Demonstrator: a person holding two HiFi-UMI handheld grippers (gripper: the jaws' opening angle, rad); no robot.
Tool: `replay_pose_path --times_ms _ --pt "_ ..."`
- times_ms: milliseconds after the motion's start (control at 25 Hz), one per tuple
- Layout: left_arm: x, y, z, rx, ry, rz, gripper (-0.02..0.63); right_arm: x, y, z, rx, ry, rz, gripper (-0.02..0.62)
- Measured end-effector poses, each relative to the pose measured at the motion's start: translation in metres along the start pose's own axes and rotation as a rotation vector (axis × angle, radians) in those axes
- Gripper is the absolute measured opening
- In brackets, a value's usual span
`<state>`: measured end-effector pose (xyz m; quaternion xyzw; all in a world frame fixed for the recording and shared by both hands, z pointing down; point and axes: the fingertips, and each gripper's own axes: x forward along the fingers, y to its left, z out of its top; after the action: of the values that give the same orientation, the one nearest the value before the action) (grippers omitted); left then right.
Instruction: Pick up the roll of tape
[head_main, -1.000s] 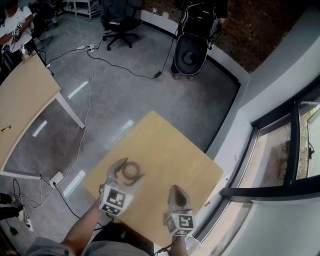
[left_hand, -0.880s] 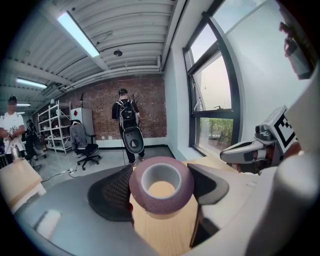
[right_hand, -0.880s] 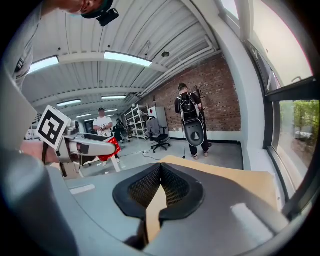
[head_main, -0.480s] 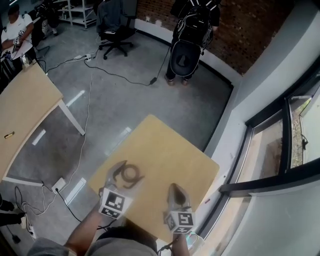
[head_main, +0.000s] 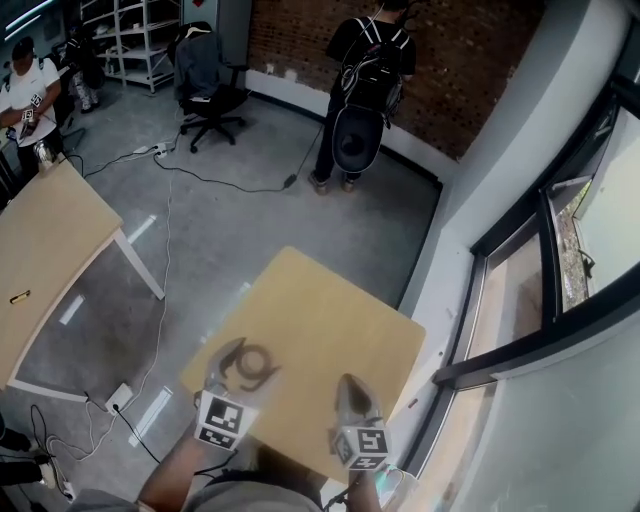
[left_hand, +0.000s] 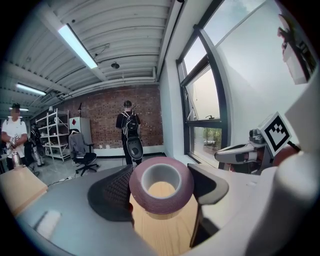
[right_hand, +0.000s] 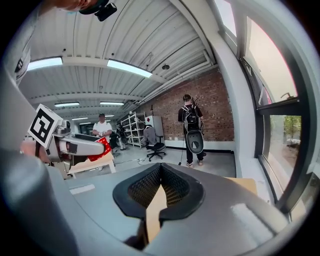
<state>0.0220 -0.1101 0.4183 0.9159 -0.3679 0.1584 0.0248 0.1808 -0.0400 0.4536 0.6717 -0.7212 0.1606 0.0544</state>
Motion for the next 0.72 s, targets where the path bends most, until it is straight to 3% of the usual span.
replay_pose_path --times_ms 720 --pt "-0.091 -0.012 0.007 0.019 -0.081 0.001 0.339 -0.097 0.027 0.019 -0.029 -0.106 -0.104 0.014"
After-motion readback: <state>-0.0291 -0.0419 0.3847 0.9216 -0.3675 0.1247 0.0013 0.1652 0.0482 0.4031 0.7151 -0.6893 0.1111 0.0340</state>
